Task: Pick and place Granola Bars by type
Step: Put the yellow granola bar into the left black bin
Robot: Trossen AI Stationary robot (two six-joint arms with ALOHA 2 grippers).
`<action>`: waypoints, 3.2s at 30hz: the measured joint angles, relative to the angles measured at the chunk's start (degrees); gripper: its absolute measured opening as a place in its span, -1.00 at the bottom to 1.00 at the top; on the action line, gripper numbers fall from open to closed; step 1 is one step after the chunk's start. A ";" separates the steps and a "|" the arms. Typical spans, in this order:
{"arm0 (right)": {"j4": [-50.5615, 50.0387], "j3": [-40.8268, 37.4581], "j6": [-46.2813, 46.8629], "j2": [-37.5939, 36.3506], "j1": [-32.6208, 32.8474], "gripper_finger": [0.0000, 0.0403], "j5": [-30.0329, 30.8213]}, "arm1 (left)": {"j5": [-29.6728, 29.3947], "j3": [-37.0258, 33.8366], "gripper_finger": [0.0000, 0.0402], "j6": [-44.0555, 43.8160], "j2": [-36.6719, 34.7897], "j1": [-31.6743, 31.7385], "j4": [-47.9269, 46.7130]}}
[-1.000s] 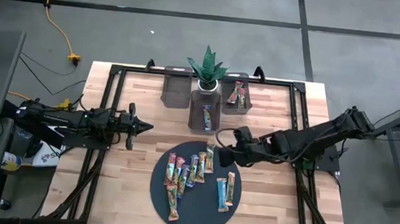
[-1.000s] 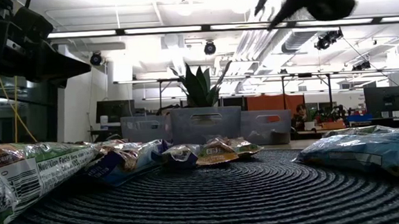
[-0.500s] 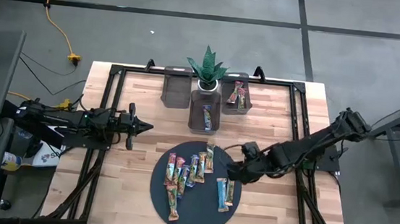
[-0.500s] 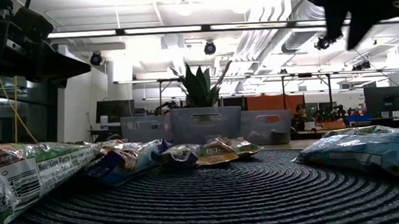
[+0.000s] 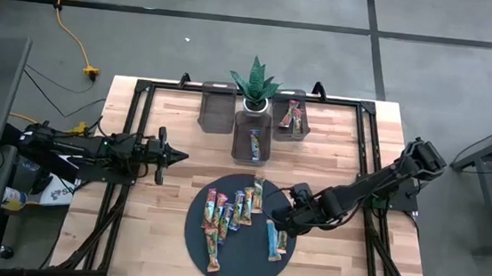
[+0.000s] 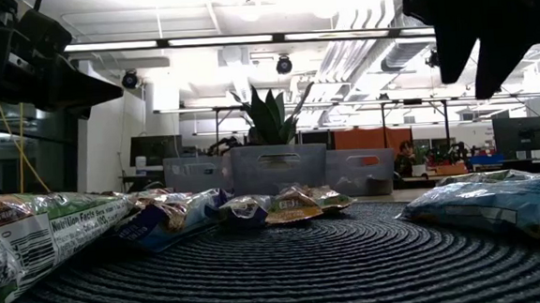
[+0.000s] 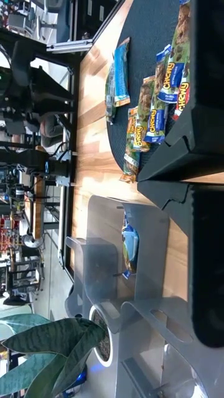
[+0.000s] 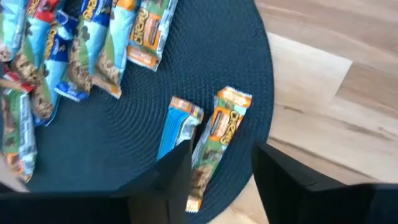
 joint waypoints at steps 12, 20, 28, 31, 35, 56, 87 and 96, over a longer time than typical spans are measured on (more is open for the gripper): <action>0.06 0.00 4.43 2.20 -0.04 0.04 -2.98 | 0.01 0.02 -0.99 0.02 0.02 -0.02 0.00; 3.70 0.00 5.31 6.64 -0.04 0.04 -6.46 | 0.00 0.00 -0.99 0.01 0.00 0.00 -0.01; 4.83 0.00 5.08 9.92 -0.59 0.04 -7.68 | 0.01 0.00 -0.99 0.02 0.01 0.00 0.00; 5.03 0.02 5.09 10.13 -0.75 0.04 -6.69 | 0.01 0.01 -0.99 0.02 0.01 0.00 0.00; 5.31 0.02 5.05 10.86 -1.30 0.04 -6.39 | 0.01 0.01 -0.99 0.02 0.00 0.00 0.00; 6.74 0.00 5.55 15.43 -1.72 0.03 -8.33 | 0.01 -0.01 -0.99 0.00 0.00 -0.01 0.02; 9.76 0.00 6.23 15.43 -1.72 -0.76 -8.69 | 0.01 0.01 -0.99 0.00 0.00 0.00 0.01; 10.95 0.00 6.25 15.05 -1.70 -0.83 -9.06 | 0.00 -0.01 -0.99 0.00 0.00 -0.01 0.02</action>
